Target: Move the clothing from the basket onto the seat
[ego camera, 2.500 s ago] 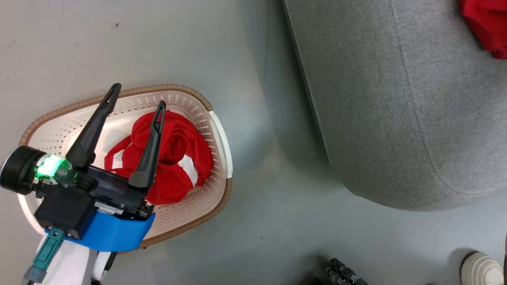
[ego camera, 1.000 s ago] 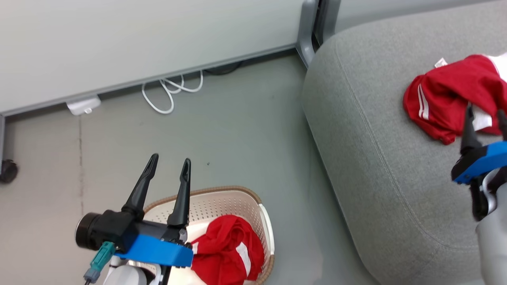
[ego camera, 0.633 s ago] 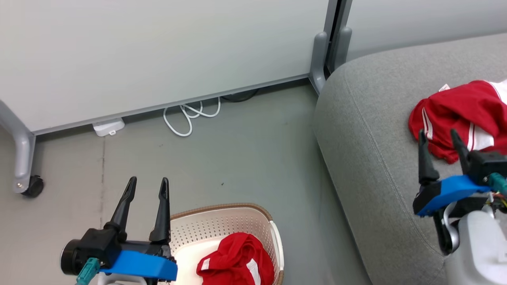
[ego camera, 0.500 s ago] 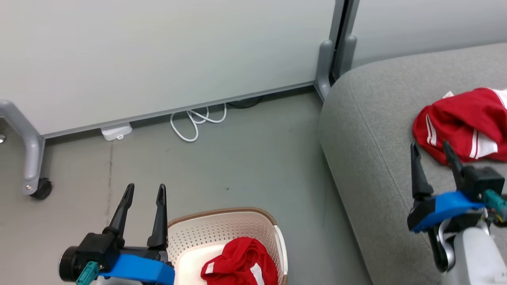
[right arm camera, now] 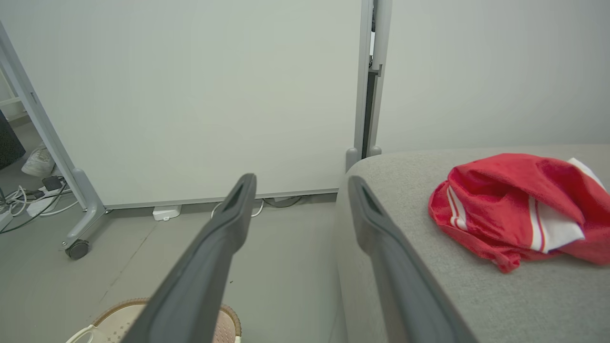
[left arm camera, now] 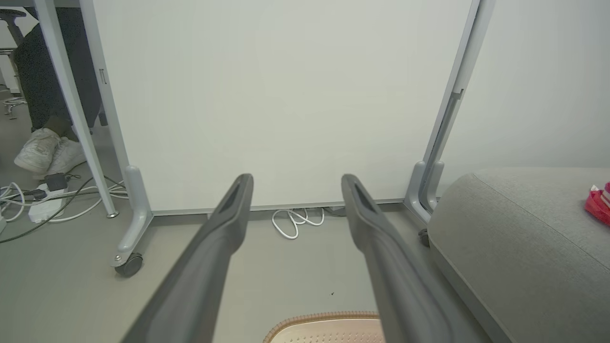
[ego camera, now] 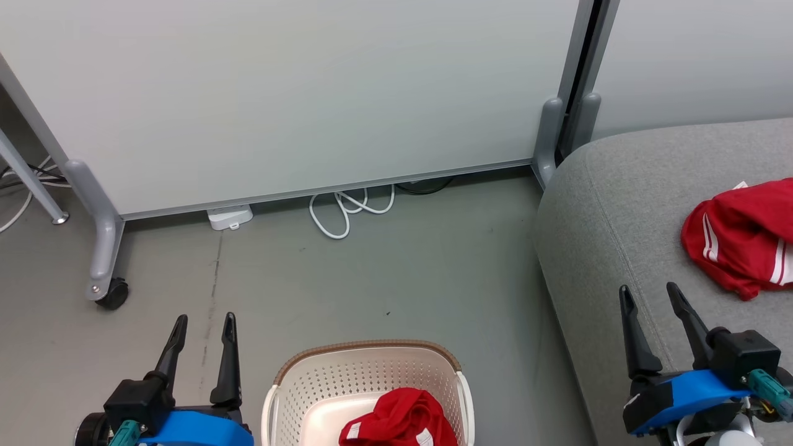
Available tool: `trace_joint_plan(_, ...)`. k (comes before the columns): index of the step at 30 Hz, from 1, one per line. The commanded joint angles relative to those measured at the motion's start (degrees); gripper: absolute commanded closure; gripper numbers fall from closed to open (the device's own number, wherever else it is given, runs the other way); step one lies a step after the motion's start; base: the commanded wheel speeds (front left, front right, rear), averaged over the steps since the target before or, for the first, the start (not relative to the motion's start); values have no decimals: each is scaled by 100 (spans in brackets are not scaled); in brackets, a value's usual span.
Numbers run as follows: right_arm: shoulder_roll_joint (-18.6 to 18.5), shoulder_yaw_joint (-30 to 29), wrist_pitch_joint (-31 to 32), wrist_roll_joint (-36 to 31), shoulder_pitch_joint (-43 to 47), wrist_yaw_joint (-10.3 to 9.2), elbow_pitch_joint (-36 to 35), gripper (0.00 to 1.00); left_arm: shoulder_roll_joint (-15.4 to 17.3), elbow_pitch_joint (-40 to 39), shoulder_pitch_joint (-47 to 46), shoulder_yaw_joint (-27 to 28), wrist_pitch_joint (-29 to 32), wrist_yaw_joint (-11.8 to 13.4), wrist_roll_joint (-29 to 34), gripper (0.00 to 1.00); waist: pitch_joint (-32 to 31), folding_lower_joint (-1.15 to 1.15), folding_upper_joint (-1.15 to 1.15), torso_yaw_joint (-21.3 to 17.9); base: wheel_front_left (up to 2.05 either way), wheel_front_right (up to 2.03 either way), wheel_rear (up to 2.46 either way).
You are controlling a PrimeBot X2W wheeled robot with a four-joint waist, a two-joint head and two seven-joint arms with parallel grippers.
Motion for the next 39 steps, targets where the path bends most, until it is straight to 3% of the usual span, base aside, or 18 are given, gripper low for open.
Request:
trace_joint_plan(1, 6, 7, 15, -47, 135, 2, -51, 0, 26, 47, -3, 69, -27, -42, 7, 0, -34, 1, 0, 51, 0, 0, 0)
trace_joint_plan(9, 7, 73, 55, -333, 324, 2, -135, 0, 51, 169, 56, 160, -27, -42, 17, 0, -64, 1, 0, 137, 0, 0, 0)
trace_joint_plan(29, 8, 148, 123, -309, 355, 2, -163, 0, 43, 223, 57, 189, -27, -42, 46, 0, -14, 1, 0, 162, 0, 0, 0)
trace_joint_plan(39, 9, 378, 5, -194, 18, 2, -339, 0, 41, 339, -217, 14, -27, -43, -30, 0, 631, 1, 0, -104, 0, 0, 0)
